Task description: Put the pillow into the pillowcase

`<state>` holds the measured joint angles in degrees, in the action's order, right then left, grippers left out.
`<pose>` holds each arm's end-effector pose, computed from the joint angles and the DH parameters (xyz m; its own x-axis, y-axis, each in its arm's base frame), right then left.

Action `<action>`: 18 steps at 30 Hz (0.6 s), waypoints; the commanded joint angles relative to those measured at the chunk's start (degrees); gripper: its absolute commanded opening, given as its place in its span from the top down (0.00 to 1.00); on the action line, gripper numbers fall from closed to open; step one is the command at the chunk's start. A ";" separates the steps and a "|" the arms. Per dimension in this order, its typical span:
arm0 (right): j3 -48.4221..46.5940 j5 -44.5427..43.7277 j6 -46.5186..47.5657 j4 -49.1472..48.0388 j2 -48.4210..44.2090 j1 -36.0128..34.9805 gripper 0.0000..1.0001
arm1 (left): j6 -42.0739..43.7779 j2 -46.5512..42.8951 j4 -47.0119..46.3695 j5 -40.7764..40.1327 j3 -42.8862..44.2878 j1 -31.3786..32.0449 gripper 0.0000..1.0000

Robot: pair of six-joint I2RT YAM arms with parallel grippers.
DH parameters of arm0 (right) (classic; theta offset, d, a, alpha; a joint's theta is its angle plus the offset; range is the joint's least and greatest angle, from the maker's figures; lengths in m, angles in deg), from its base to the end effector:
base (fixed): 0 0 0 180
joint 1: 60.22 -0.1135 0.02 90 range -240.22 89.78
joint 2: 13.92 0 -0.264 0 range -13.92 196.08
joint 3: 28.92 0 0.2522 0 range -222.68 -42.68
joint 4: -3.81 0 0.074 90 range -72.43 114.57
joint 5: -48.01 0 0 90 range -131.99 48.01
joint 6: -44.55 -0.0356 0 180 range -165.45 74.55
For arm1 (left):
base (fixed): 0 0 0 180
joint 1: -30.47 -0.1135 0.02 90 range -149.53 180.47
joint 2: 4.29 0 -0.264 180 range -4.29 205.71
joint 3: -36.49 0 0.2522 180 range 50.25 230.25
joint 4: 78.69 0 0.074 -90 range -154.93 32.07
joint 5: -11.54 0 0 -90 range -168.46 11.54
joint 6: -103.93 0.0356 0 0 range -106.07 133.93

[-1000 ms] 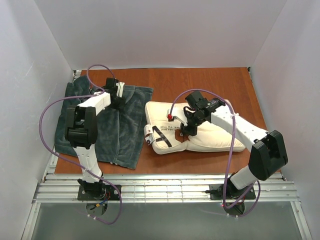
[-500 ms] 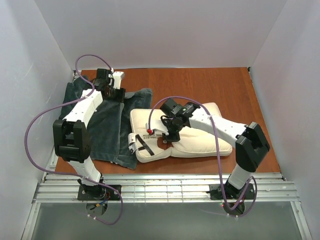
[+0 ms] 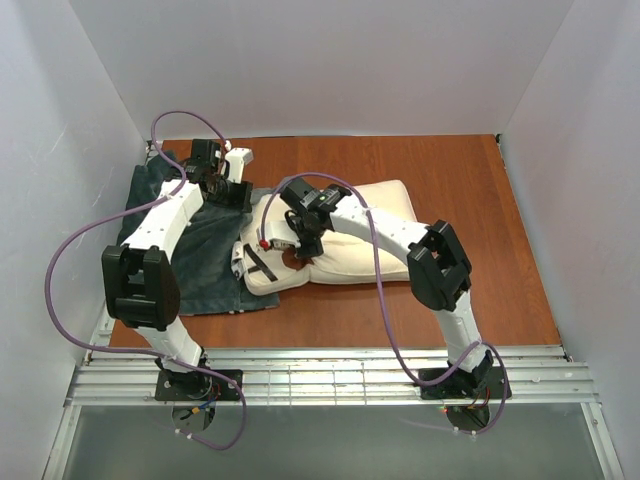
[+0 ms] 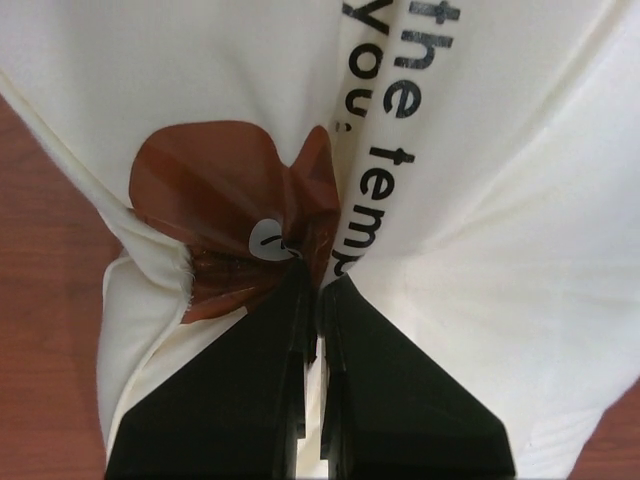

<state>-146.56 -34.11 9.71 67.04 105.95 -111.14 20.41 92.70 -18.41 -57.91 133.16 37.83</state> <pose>0.2792 0.3515 0.2332 0.3330 -0.8797 -0.3396 -0.9305 -0.2481 -0.2696 0.3525 -0.0581 0.2806 -0.8257 0.2132 -0.5223 0.3865 0.8882 -0.2485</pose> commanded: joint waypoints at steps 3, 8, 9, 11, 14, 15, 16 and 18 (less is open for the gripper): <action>-10.55 -7.62 5.32 -5.35 4.75 2.93 0.99 | 2.75 -5.32 2.87 2.12 -0.30 0.12 1.00; -9.78 -13.74 2.24 -8.93 5.37 3.37 0.99 | 4.76 -4.97 5.68 2.82 1.10 -0.67 1.00; -7.85 -14.64 2.32 -10.52 4.76 3.89 0.99 | 5.20 -4.79 6.29 3.43 1.54 -1.02 1.00; -4.85 -16.83 0.23 -13.95 3.35 5.73 0.99 | 6.52 -4.27 8.66 5.10 2.86 -1.73 1.00; -8.44 -16.85 -5.82 -15.64 4.05 6.88 0.99 | 8.54 -3.56 12.09 11.24 3.92 -2.08 1.00; -9.23 -16.76 -7.15 -15.72 4.40 6.71 0.99 | 8.98 -3.48 13.58 13.35 3.92 -2.08 1.00; -10.89 -17.02 -8.91 -15.55 5.27 5.92 0.99 | 9.51 -3.13 14.46 17.72 4.18 -2.08 1.00; -12.57 -17.98 -12.87 -15.64 6.77 5.04 0.99 | 10.74 -2.25 17.26 21.79 5.15 -2.08 1.00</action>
<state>-154.10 -47.42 3.72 57.84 112.25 -106.02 28.15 90.85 -8.14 -47.83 135.65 35.38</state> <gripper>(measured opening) 0.017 0.006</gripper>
